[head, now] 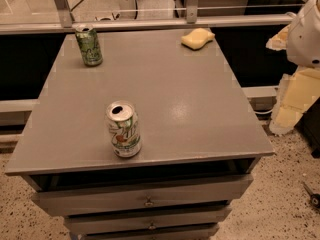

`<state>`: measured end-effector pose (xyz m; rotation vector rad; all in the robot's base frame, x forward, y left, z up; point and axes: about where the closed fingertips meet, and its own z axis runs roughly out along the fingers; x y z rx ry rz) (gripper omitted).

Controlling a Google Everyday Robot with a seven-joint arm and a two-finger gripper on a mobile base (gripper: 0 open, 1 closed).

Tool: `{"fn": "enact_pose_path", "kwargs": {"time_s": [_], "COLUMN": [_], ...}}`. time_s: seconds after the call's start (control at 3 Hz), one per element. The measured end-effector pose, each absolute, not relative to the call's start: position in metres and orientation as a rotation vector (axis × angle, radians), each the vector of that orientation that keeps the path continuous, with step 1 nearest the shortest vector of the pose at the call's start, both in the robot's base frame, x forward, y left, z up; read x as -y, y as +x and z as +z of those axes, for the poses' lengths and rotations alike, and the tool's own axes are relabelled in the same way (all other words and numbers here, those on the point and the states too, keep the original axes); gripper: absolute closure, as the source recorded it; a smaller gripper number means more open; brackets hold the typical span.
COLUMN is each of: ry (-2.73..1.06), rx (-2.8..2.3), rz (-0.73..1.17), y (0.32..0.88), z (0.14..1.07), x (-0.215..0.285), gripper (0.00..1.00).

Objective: Pick 7up can

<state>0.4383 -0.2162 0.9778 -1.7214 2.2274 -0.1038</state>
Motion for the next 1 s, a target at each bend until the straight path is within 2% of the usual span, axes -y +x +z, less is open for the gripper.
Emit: {"fn": "enact_pose_path", "kwargs": {"time_s": [0.33,0.67,1.0], "ry": [-1.720,-1.703,-1.689], "rx": [-2.223,-2.147,-2.024], "rz": [-0.097,0.036,0.255], "y": [0.439,0.452,0.470], "z": [0.976,0.950,0.905], "x": [0.215,0.190,0.139], "gripper": [0.00,0.00,0.00]}}
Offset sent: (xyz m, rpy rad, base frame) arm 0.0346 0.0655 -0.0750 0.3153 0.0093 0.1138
